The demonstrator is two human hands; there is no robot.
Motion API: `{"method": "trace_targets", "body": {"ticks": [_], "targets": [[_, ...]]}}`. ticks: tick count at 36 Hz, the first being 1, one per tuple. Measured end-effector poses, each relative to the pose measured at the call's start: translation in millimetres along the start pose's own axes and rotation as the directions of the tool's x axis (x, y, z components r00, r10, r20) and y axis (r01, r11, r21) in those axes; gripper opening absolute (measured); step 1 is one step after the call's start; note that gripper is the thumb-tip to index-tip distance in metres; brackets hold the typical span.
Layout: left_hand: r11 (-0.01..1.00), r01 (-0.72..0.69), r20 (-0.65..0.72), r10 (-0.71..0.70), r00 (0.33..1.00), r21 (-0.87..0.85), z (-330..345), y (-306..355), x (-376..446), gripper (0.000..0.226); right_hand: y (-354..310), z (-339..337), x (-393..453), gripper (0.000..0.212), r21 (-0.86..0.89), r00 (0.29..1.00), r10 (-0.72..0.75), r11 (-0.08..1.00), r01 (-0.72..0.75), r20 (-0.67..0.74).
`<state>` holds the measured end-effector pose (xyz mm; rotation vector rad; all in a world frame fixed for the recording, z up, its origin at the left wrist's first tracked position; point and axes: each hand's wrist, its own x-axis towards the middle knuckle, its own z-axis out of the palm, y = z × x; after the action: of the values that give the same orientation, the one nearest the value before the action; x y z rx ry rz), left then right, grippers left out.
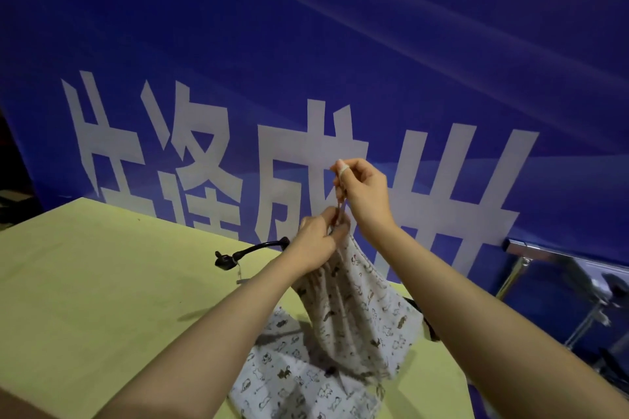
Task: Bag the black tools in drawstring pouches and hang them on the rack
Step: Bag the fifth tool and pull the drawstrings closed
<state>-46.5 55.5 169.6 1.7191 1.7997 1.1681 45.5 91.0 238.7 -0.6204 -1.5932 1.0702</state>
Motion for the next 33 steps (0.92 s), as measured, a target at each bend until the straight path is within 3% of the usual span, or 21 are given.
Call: {"method": "trace_targets", "body": {"ticks": [4,9,14,20,27,33], "targets": [[0.950,-0.041,-0.023,0.051,0.998,0.311,2,-2,3,0.031,5,-5,1,0.019,-0.003,0.999,0.008,1.000,-0.009,-0.050],[0.835,-0.068,0.020,0.069,0.997,0.546,-3,-5,1,0.036,13,-4,0,0.021,0.025,0.978,0.059,0.998,-0.055,-0.201],[0.801,-0.058,0.009,0.066,0.998,0.596,-4,-19,-8,0.034,8,-3,0,0.021,0.075,0.960,0.067,0.996,-0.049,-0.273],[0.831,-0.012,0.000,0.014,1.000,0.556,-4,-16,-13,0.033,-1,0,1,0.022,0.089,0.933,0.044,0.996,-0.012,-0.358],[0.839,0.063,-0.034,-0.053,0.998,0.541,-4,-2,-8,0.032,-19,-5,5,0.023,0.015,0.918,-0.059,0.997,0.070,-0.393],[0.808,0.031,-0.007,-0.033,0.999,0.588,6,8,-7,0.030,-26,-18,-4,0.024,-0.007,0.908,-0.084,0.996,0.089,-0.410]]}}
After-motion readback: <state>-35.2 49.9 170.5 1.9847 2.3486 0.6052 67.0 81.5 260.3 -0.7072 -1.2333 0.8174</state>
